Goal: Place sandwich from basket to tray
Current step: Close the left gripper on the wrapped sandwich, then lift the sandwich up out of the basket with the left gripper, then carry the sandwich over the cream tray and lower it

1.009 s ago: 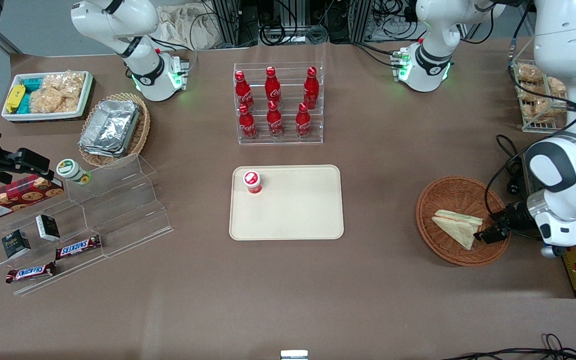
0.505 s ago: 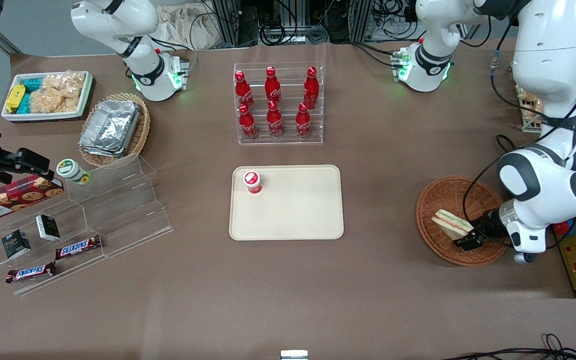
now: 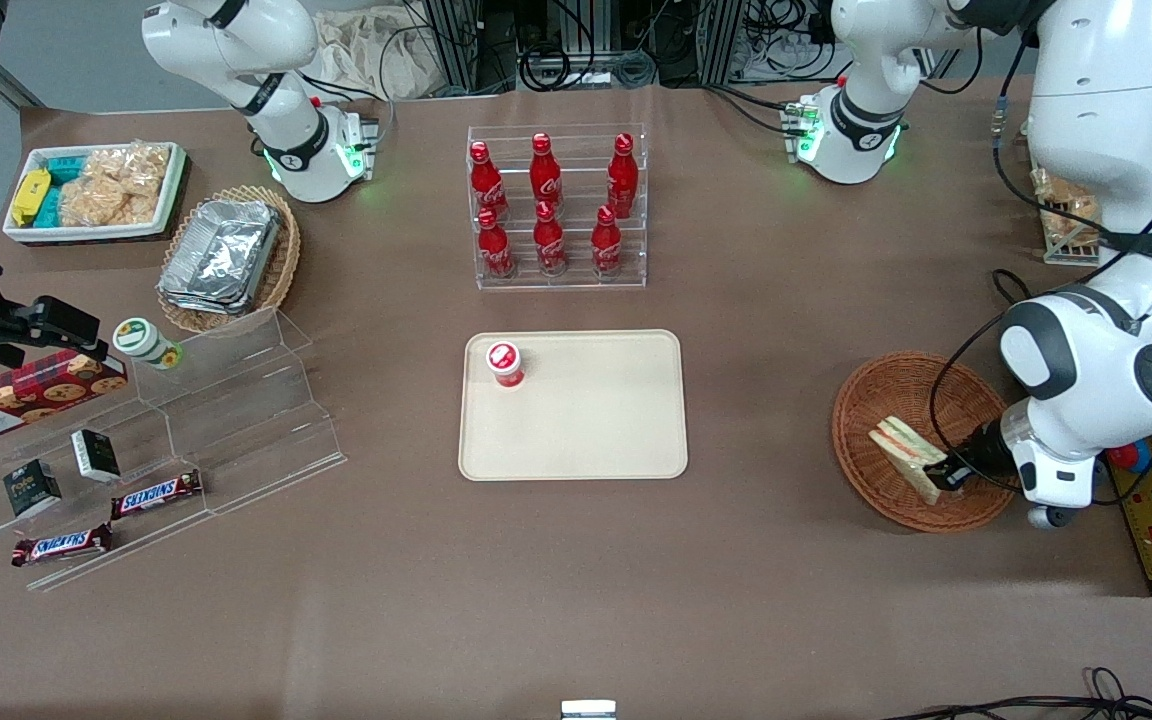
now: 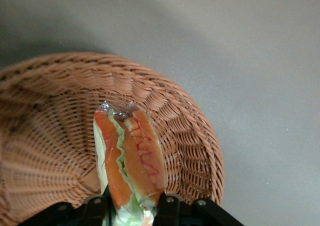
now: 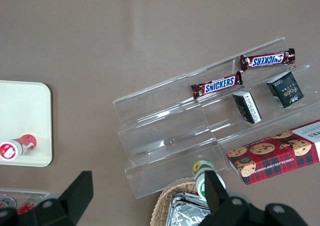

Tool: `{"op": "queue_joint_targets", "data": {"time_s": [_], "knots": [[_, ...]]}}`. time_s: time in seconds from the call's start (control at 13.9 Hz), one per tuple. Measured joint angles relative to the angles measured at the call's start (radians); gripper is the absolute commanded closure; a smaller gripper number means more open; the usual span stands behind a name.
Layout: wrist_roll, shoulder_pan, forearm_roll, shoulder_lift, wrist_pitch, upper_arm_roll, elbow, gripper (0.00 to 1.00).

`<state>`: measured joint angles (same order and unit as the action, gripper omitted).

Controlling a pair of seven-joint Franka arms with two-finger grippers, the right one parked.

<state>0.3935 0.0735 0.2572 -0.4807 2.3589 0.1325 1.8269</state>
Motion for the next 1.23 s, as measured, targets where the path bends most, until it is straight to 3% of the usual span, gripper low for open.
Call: {"op": "queue_joint_targets", "data": {"time_s": [0.22,0.36,0.86,1.23], "knots": [[0.002,0.003,-0.135,0.08,-0.189,-0.001,-0.066,0.77],[0.002,0.012,-0.179,0.148,-0.352,-0.002,-0.142,0.79],[0.009,0.073,-0.211,0.32,-0.805,-0.026,-0.385,0.8],[0.217,0.222,-0.211,0.374,-0.933,-0.042,-0.486,0.8]]}}
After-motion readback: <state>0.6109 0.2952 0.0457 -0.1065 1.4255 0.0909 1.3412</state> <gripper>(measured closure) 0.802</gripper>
